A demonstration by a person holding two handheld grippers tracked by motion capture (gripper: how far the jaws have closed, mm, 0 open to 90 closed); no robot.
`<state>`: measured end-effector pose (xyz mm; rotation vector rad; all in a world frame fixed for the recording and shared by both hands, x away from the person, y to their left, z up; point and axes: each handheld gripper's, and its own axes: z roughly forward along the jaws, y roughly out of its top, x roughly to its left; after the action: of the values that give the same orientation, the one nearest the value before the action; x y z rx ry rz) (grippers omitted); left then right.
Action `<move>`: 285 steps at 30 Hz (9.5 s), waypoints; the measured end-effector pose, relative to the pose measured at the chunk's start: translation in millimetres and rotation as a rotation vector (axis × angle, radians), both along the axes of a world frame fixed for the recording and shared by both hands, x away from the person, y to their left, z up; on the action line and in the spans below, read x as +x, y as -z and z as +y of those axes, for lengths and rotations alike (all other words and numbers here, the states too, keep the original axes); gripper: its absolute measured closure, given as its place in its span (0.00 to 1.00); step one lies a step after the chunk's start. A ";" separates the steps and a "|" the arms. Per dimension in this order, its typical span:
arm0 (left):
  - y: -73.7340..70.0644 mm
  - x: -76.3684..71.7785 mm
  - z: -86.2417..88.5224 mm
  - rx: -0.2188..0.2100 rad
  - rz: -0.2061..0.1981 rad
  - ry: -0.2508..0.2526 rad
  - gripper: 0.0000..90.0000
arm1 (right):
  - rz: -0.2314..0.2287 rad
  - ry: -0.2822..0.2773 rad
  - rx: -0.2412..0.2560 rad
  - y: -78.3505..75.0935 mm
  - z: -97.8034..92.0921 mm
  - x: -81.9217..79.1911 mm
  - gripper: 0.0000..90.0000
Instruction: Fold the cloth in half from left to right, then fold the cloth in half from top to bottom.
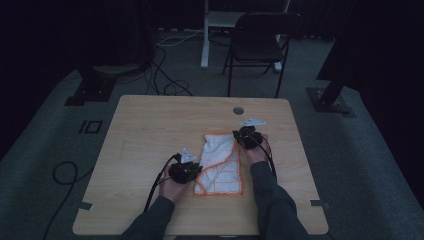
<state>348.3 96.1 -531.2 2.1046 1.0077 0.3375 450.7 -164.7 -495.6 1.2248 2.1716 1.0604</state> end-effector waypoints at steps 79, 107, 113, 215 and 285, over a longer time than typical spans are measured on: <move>-24.7 -15.6 -10.0 -0.107 -0.047 0.103 0.74 | 0.092 -0.139 0.003 26.8 -7.7 -105.5 0.73; -15.7 -12.6 7.2 -0.079 -0.044 0.043 0.72 | 0.100 -0.169 -0.023 28.6 3.2 -103.2 0.99; -15.8 -12.1 6.0 -0.079 -0.040 0.043 0.72 | 0.086 -0.148 -0.008 21.4 -5.7 -101.6 0.99; -7.4 132.7 -42.7 -0.057 0.054 -0.197 0.96 | 0.056 0.077 -0.009 31.4 -8.3 33.0 1.00; -28.1 92.0 -25.4 -0.165 0.062 -0.100 0.97 | 0.063 0.050 0.078 14.4 -15.8 -12.6 0.95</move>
<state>440.3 70.7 -503.2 1.9312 1.1402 0.2308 438.1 -180.5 -510.0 1.3574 2.1523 1.1091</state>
